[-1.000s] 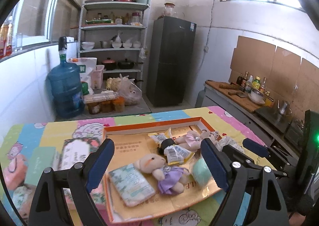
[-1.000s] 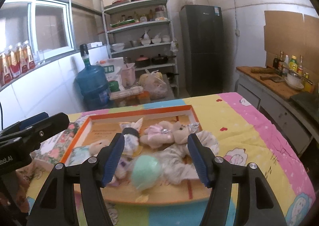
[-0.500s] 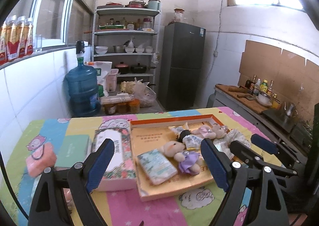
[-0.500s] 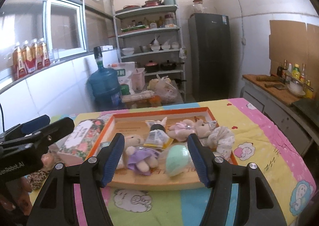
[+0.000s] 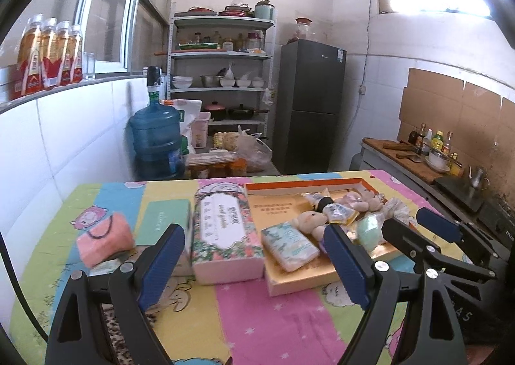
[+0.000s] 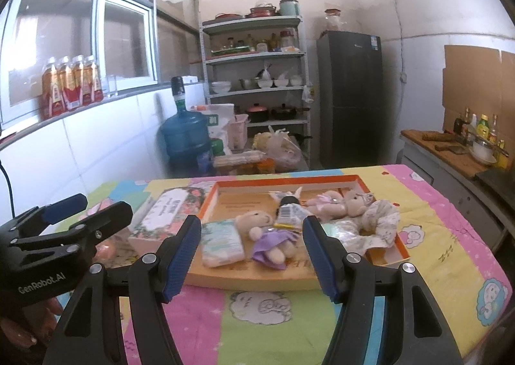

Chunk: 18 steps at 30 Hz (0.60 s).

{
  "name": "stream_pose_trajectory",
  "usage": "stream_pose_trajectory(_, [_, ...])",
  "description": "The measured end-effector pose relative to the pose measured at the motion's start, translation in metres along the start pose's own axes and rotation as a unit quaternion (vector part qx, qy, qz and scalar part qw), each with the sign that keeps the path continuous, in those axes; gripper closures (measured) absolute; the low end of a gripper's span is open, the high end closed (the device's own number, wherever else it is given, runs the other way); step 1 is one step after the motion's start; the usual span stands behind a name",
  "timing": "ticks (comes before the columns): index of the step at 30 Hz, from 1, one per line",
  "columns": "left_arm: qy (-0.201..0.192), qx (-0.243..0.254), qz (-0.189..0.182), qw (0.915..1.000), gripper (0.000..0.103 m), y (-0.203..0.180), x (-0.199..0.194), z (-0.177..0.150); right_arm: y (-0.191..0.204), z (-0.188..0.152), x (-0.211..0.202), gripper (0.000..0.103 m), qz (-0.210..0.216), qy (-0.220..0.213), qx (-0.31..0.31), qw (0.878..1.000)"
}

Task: Organize soft objects
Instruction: 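Withdraw both tools from the box toward the remaining items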

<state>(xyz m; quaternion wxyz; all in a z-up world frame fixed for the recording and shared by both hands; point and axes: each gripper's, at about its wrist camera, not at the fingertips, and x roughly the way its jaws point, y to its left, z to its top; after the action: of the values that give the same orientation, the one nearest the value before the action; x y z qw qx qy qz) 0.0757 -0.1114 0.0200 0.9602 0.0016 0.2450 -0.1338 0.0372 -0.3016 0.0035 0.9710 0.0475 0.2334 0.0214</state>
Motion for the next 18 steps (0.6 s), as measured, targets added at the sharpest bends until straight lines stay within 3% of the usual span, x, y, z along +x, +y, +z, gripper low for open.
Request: stream_pose_trajectory(18, [-0.006,-0.016,0.037,0.9992,0.015,0.054,-0.03,-0.023,0.059,-0.013,-0.001,0.036,0.027,0.006,-0.026,0.999])
